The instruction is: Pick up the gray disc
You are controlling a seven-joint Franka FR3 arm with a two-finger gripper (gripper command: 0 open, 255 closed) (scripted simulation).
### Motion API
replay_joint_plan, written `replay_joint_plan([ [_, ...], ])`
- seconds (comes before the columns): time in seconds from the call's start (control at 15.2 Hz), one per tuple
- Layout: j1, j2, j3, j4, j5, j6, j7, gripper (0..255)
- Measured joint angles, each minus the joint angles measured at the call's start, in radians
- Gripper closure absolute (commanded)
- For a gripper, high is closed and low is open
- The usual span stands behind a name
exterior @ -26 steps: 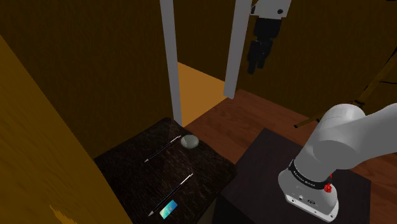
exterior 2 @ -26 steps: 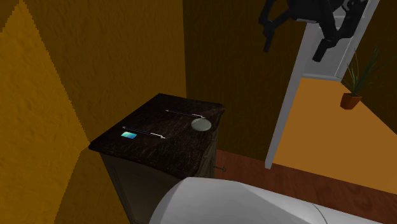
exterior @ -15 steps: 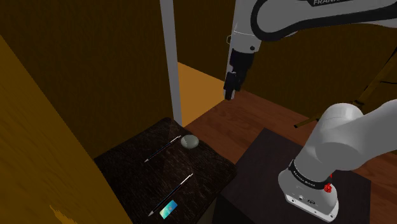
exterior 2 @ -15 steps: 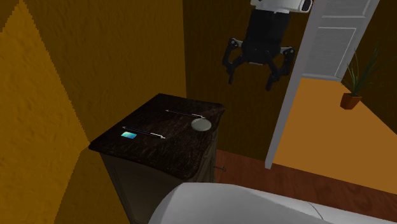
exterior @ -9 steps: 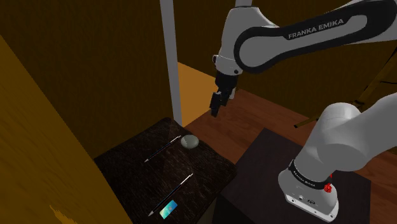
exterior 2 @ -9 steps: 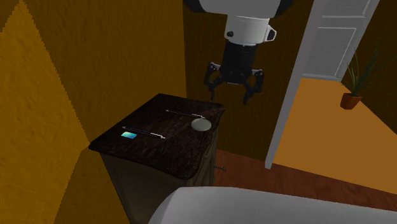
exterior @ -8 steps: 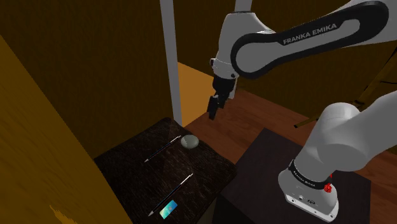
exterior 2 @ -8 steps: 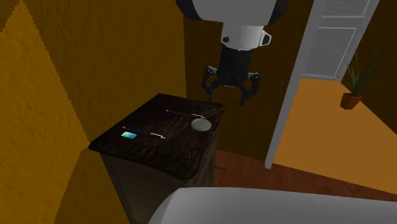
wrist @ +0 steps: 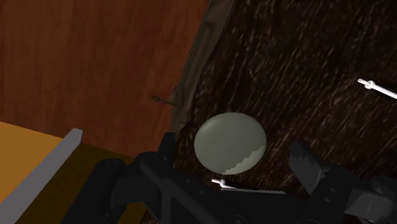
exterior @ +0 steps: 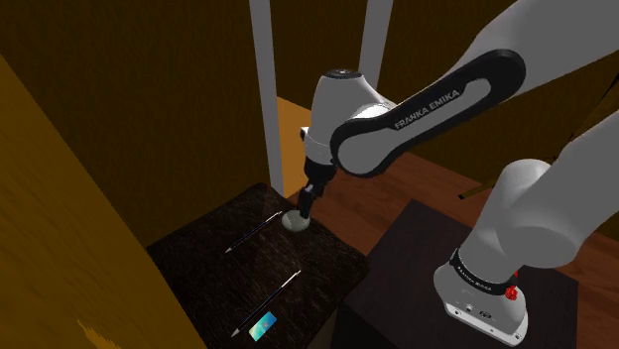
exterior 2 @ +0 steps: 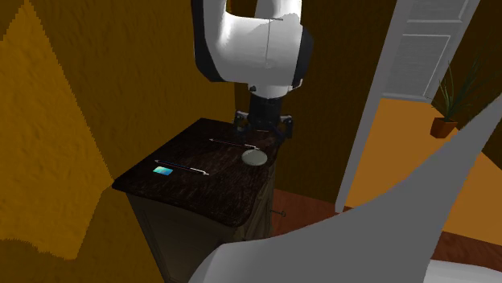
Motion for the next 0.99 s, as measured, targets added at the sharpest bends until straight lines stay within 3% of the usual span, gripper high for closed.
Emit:
replay_joint_plan([
  [0.66, 0.000, 0.179, 0.040, -0.011, -0.027, 0.207, 0.023, 0],
  [0.73, 0.000, 0.183, 0.040, -0.013, -0.027, 0.212, 0.023, 255],
  [0.99, 0.000, 0.187, 0.041, -0.014, -0.028, 0.218, 0.023, 255],
])
